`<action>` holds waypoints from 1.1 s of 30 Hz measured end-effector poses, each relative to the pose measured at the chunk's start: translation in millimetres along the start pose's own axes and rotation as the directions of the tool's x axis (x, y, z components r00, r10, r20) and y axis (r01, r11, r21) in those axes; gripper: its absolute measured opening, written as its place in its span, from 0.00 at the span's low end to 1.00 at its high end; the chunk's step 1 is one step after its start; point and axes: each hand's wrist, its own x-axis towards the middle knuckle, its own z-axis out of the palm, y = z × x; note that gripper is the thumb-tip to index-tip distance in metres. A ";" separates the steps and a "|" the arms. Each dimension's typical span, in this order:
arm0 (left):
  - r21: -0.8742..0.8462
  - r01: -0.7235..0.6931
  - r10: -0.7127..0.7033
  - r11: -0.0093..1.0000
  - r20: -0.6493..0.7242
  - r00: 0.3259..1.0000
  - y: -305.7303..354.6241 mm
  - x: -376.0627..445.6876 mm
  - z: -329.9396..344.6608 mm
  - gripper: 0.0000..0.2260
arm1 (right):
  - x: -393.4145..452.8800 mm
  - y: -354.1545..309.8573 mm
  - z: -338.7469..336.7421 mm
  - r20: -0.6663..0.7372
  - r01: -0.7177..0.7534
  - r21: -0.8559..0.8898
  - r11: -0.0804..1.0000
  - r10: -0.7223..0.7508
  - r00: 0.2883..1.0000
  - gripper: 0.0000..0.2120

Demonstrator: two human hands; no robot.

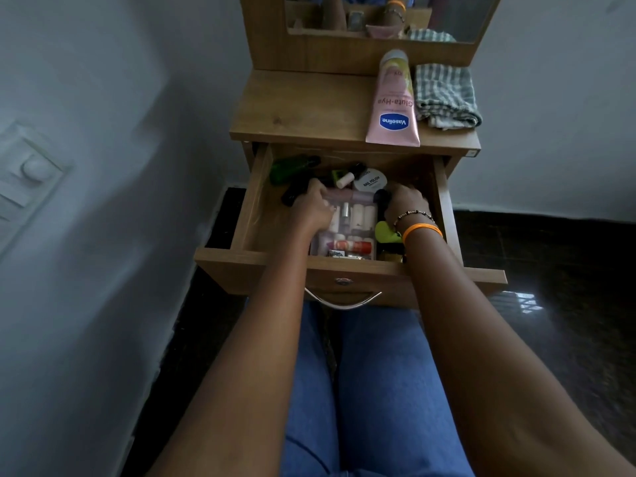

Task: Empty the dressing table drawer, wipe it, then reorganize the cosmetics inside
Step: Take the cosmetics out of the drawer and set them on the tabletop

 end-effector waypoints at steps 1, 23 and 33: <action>-0.054 -0.008 0.007 0.999 -0.023 1.000 0.1 -0.7 -1.4 0.15 | -0.9 0.0 -1.3 -0.006 -0.024 0.010 1.000 0.024 1.000 0.19; -0.395 -0.086 -0.022 0.915 -0.263 0.965 2.6 -12.3 -12.3 0.11 | -2.9 3.0 -0.7 -0.078 0.056 0.012 0.998 -0.055 0.995 0.13; -0.338 -0.237 0.083 0.911 -0.413 0.907 9.8 -12.3 -18.7 0.11 | -7.2 -14.4 -0.1 0.139 0.156 0.607 0.779 -0.297 0.945 0.17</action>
